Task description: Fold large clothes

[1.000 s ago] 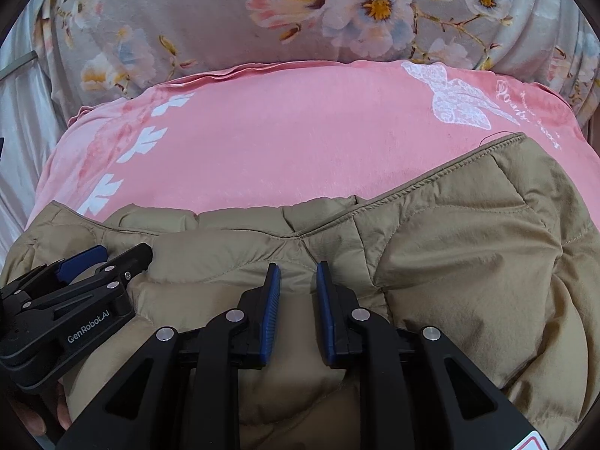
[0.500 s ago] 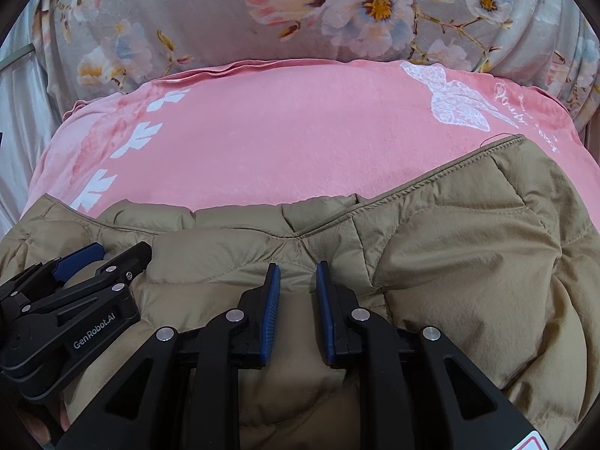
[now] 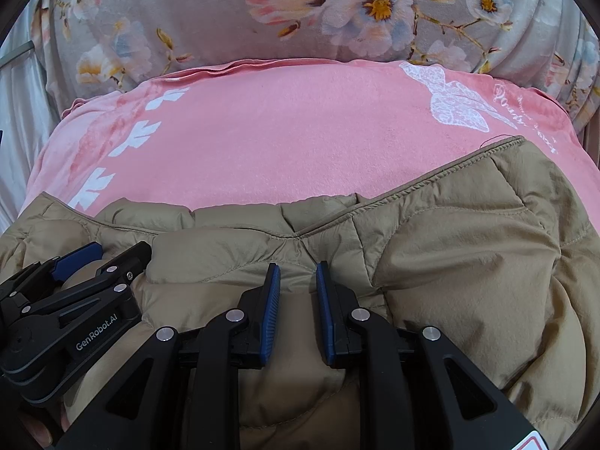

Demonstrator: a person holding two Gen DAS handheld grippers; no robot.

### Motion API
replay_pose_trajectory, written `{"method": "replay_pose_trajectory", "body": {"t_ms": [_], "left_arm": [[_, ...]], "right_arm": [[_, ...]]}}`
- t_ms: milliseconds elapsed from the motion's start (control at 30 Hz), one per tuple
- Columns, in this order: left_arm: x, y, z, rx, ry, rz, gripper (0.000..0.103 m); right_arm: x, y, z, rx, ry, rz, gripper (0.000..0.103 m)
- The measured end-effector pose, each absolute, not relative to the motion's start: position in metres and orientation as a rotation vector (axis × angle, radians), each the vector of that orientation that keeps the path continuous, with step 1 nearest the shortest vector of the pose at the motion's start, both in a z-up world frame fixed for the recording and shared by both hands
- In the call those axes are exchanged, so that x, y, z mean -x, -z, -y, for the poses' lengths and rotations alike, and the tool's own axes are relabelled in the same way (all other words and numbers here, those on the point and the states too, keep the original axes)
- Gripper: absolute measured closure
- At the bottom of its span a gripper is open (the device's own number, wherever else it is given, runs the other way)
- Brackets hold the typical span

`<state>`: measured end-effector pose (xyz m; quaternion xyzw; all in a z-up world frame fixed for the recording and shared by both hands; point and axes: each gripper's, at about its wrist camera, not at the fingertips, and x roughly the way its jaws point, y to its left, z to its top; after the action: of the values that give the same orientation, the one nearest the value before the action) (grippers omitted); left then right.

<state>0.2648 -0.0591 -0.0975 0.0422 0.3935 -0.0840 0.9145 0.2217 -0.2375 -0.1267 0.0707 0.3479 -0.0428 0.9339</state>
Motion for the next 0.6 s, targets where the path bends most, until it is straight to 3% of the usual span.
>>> {"method": "replay_pose_trajectory", "body": {"t_ms": [400, 467, 600], "left_arm": [[-0.250, 0.077, 0.023, 0.056, 0.239, -0.844, 0.040], [-0.228, 0.058, -0.013, 0.163, 0.273, -0.834, 0.033], [-0.183, 0.037, -0.087, 0.315, 0.198, -0.808, 0.021]], "right_arm": [[-0.221, 0.123, 0.244, -0.151, 0.055, -0.752, 0.084], [-0.204, 0.107, 0.244, -0.160, 0.059, -0.757, 0.078], [-0.160, 0.076, 0.224, -0.212, -0.018, -0.712, 0.078]]}}
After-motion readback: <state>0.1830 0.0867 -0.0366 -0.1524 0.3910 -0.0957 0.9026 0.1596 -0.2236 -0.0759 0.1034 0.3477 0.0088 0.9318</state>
